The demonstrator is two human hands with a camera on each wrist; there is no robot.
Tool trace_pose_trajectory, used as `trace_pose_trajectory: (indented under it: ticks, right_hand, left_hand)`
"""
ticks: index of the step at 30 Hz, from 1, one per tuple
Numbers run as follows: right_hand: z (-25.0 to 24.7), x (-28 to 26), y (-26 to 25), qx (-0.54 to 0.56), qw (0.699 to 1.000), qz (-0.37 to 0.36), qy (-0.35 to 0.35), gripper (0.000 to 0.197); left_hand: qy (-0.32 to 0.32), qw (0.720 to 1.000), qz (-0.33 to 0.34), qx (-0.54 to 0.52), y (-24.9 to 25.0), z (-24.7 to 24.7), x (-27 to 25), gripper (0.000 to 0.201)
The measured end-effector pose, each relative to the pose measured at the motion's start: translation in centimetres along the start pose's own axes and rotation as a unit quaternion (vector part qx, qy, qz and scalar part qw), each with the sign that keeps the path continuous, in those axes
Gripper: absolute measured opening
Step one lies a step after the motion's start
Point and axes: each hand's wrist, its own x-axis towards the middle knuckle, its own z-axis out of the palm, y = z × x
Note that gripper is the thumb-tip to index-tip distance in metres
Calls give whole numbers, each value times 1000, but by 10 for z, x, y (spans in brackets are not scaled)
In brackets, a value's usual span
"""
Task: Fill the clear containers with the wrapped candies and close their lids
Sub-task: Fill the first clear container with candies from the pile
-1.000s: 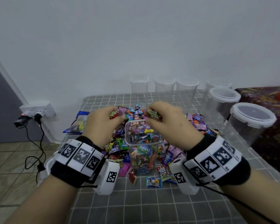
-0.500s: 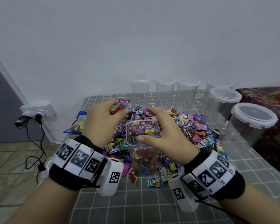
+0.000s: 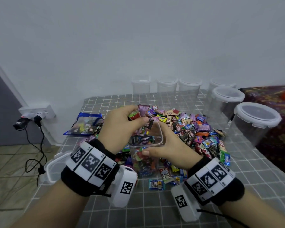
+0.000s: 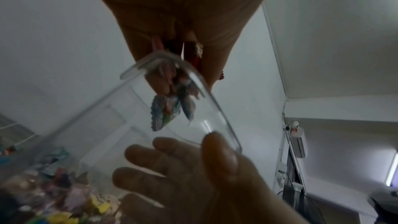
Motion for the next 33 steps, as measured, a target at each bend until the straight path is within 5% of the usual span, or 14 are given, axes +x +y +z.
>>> trace_pose_trajectory:
  ticks: [4, 12, 21, 27, 33]
  right_hand:
    - [0, -1, 0, 2, 1000, -13, 9, 84]
    - [3, 0, 3, 23, 999, -24, 20, 80]
    - [5, 1, 5, 19, 999, -24, 23, 83]
    - [1, -4, 3, -11, 1000, -21, 10, 68]
    - [-18, -6, 9, -246, 967, 21, -57, 114]
  left_hand:
    - [-4, 999, -9, 48, -4, 6, -2, 28]
    - [-12, 999, 5, 51, -3, 8, -4, 33]
    - [-12, 1000, 7, 14, -6, 7, -6, 22]
    - [23, 999, 31, -37, -8, 1, -8, 22]
    - [54, 996, -39, 65, -27, -24, -1, 19]
